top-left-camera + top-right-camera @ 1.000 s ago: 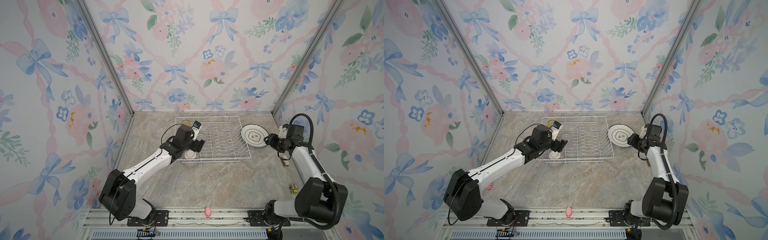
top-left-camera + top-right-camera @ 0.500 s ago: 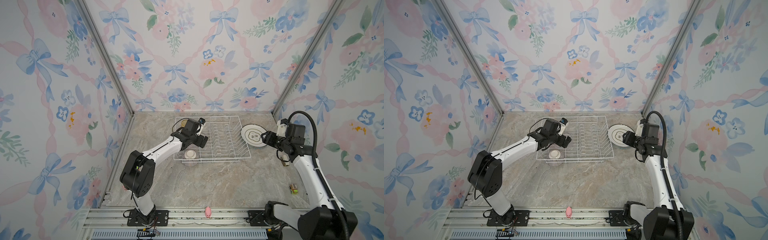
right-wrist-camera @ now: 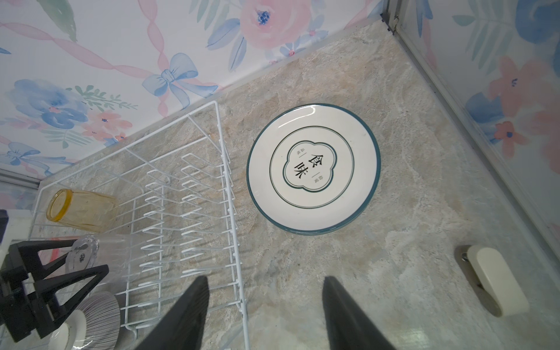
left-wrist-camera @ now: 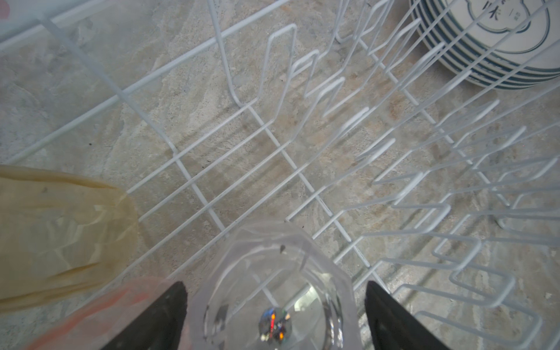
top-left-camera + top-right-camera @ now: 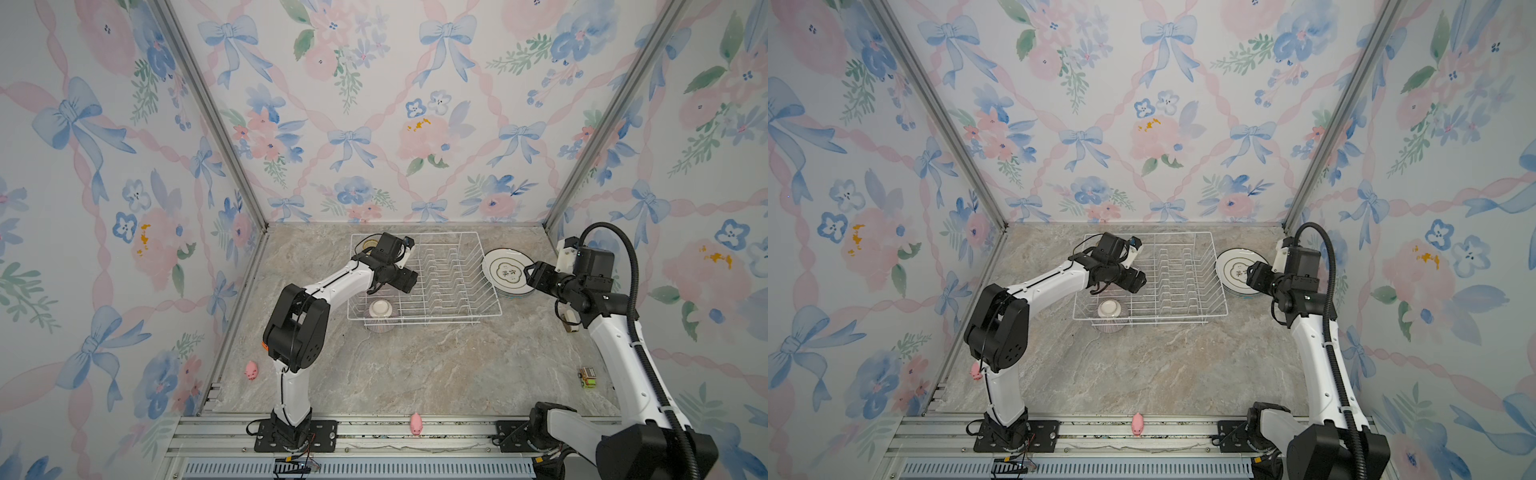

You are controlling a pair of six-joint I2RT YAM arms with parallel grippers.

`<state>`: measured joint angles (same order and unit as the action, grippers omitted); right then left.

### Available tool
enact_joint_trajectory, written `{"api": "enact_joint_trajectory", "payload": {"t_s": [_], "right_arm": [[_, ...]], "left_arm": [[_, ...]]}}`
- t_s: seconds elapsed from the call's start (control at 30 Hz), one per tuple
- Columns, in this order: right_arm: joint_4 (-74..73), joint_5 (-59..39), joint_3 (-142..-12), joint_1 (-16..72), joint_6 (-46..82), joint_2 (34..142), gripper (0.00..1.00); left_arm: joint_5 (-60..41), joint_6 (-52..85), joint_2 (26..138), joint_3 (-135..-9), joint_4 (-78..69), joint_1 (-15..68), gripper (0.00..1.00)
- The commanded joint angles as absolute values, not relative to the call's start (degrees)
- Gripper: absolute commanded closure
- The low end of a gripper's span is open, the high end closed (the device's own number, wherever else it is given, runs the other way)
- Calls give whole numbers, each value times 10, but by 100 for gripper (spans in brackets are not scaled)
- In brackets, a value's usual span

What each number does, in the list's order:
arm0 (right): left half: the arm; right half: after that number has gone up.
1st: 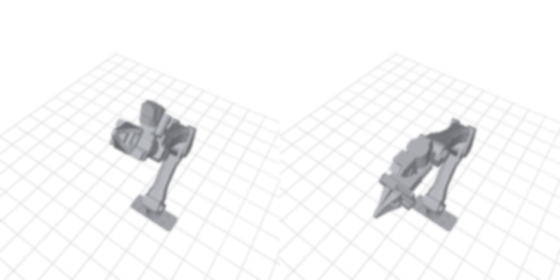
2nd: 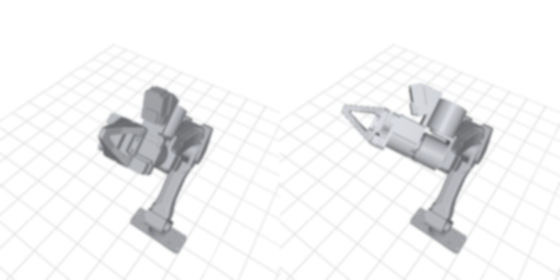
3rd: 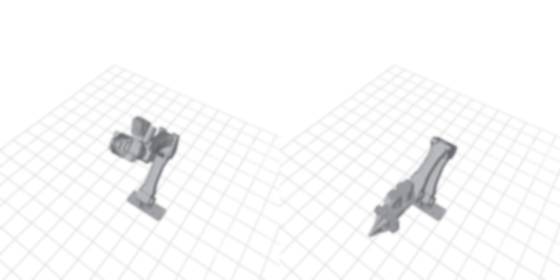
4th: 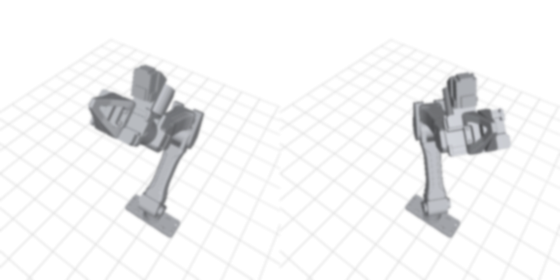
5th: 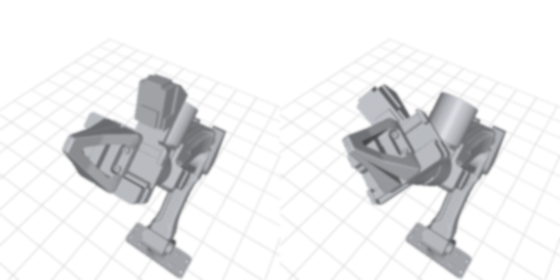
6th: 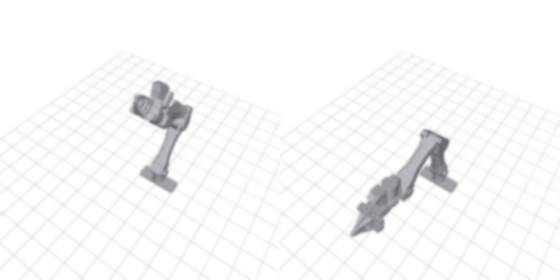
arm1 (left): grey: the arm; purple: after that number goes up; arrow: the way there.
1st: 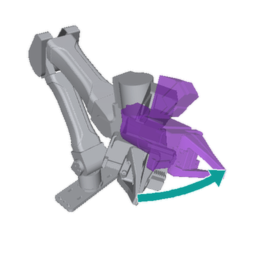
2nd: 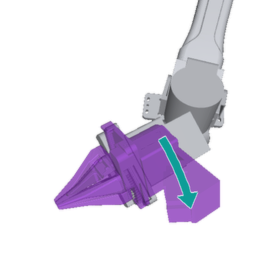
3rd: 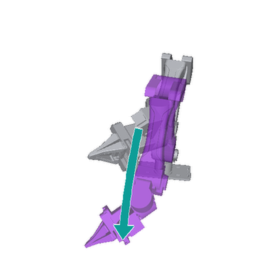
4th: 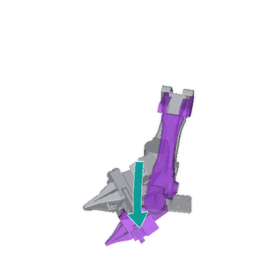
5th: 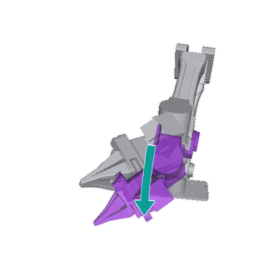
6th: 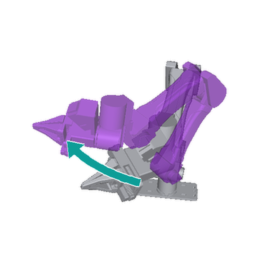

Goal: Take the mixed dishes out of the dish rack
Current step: 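Open and raise the right gripper while the left moves toward the rack cups, then lift the clear cup with the left gripper while the right approaches it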

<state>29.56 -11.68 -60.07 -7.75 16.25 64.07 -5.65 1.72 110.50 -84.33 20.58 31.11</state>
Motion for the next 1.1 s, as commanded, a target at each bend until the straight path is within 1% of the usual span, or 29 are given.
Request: {"api": "enact_joint_trajectory", "payload": {"t_s": [0.0, 0.13, 0.3, 0.57, 0.67, 0.73, 0.8, 0.97, 1.07], "right_arm": [[293, -114, -596, -72, 162, 639, 38], [287, -120, -595, -71, 165, 644, 38], [285, -122, -593, -70, 167, 644, 38], [287, -136, -593, -53, 166, 645, 38], [285, -152, -595, -32, 165, 651, 38], [277, -180, -597, -14, 167, 658, 38], [255, -225, -595, -1, 173, 665, 38], [148, -371, -569, 29, 221, 689, 38], [91, -421, -555, 55, 242, 708, 42]], "left_arm": [[-58, 22, 1119, -858, 231, 313, 10], [-41, 18, 1119, -857, 241, 315, 10], [-40, 16, 1130, -864, 241, 316, 14], [-56, 15, 1146, -887, 240, 317, 32], [-63, 15, 1147, -888, 241, 317, 43], [-70, 14, 1144, -888, 241, 317, 48], [-77, 15, 1142, -887, 240, 316, 50], [-120, 19, 1129, -890, 241, 309, 53], [-155, 25, 1119, -898, 240, 299, 53]]}}
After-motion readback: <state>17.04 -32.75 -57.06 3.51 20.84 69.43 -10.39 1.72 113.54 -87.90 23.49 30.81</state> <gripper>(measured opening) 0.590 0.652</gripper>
